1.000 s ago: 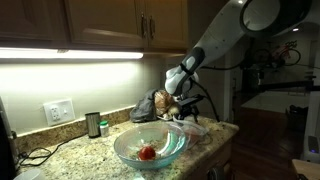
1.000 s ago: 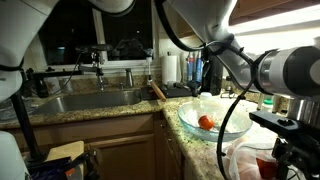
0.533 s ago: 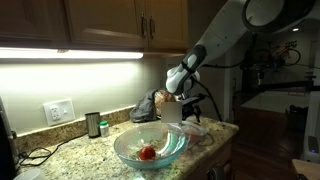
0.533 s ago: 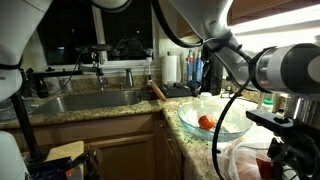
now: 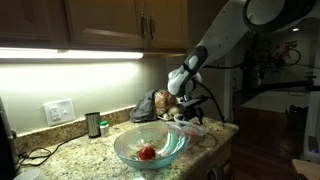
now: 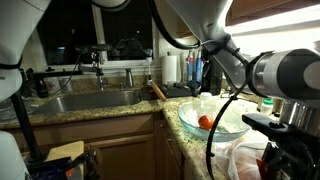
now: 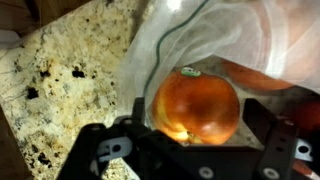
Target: Pick up a tomato from the carrier and put it in the bowl
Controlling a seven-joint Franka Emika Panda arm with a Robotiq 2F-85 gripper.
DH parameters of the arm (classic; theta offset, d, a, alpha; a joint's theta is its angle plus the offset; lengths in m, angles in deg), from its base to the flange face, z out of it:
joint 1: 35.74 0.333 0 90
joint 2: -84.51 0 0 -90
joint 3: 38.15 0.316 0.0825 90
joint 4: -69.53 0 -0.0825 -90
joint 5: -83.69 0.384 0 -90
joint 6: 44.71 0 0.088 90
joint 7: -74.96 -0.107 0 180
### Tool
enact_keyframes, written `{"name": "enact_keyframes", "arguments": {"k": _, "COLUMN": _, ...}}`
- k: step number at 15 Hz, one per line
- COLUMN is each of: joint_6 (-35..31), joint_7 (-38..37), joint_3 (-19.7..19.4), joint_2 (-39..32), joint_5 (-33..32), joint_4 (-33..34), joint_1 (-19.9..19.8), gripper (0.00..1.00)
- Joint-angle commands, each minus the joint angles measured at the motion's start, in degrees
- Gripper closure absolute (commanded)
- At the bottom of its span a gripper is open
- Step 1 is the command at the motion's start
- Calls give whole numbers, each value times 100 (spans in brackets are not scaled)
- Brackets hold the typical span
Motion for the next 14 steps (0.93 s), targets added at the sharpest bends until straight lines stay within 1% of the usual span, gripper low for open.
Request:
{"name": "enact_keyframes", "arguments": {"k": 1, "joint_6": 48, "joint_7": 144, "joint_3": -2, "joint_2": 277, "joint_5": 49, "joint_4": -320, "joint_1": -26, "gripper": 0}}
{"name": "enact_keyframes", "arguments": {"k": 7, "joint_6": 55, "joint_7": 150, "joint_3": -2, "joint_2": 243, "joint_5": 42, "joint_4": -278, "joint_1": -24, "gripper": 0}}
{"name": "enact_keyframes", "arguments": {"k": 8, "joint_6": 51, "joint_7": 148, "joint_3": -5, "joint_2": 238, "joint_5": 38, "joint_4": -273, "joint_1": -23, "gripper": 7}}
{"name": "enact_keyframes", "arguments": {"k": 9, "joint_6": 49, "joint_7": 147, "joint_3": -8, "joint_2": 236, "joint_5": 32, "joint_4": -271, "joint_1": -20, "gripper": 23}}
{"name": "enact_keyframes", "arguments": {"k": 11, "joint_6": 43, "joint_7": 140, "joint_3": -13, "joint_2": 237, "joint_5": 22, "joint_4": -272, "joint_1": -13, "gripper": 41}}
{"name": "enact_keyframes", "arguments": {"k": 12, "joint_6": 46, "joint_7": 139, "joint_3": -13, "joint_2": 245, "joint_5": 21, "joint_4": -268, "joint_1": -12, "gripper": 44}}
{"name": "enact_keyframes", "arguments": {"k": 14, "joint_6": 45, "joint_7": 135, "joint_3": -15, "joint_2": 244, "joint_5": 18, "joint_4": -270, "joint_1": -10, "gripper": 44}}
